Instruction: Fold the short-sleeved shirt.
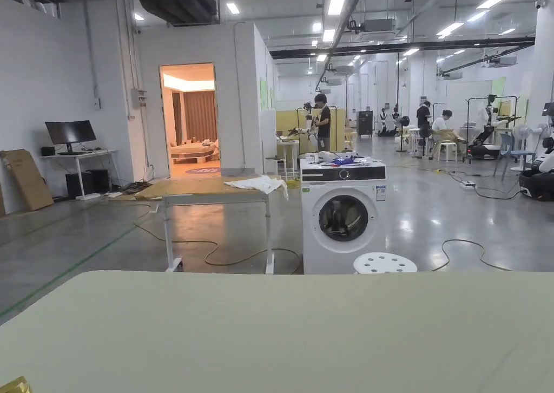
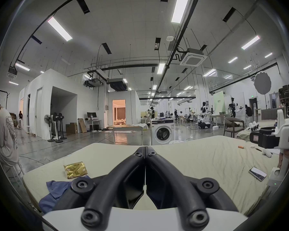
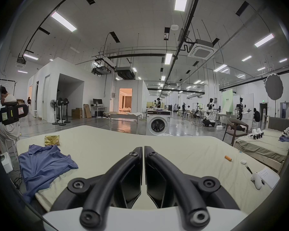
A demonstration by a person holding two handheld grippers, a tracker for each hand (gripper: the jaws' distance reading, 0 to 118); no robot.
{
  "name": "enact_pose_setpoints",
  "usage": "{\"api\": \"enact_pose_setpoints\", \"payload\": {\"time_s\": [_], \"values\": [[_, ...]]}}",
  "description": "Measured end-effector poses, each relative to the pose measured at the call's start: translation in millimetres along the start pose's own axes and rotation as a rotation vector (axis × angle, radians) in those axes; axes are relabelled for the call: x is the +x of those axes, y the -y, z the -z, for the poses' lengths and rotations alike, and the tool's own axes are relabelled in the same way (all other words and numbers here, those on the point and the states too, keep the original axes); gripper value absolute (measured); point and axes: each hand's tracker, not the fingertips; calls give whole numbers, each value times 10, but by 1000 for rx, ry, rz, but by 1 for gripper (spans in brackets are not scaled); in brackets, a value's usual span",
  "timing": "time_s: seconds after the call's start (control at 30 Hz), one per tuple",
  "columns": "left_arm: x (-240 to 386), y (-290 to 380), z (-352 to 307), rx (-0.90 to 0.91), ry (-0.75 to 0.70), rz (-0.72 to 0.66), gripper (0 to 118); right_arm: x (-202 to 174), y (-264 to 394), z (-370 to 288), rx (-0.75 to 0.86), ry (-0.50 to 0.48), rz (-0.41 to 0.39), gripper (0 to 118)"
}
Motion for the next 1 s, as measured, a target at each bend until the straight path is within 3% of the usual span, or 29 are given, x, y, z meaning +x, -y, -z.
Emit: {"api": "enact_pose_setpoints", "payload": {"time_s": [0.8, 0.83, 0.9, 0.97, 1.0], "values": [[45, 3, 34, -12, -46, 52, 0, 36, 8, 1, -22, 39, -8, 1], [67, 14, 51, -21, -48, 88, 0, -3, 4, 5, -35, 57, -61, 1], [162, 67, 71, -32, -50, 236, 0, -187, 32, 6, -41, 60, -342, 1], [336, 232, 90, -44, -43, 543, 0, -362, 167, 21, -49, 85, -646, 1], [440, 346, 107, -66, -47, 728, 0, -411, 243, 41, -61, 75, -760, 1]]}}
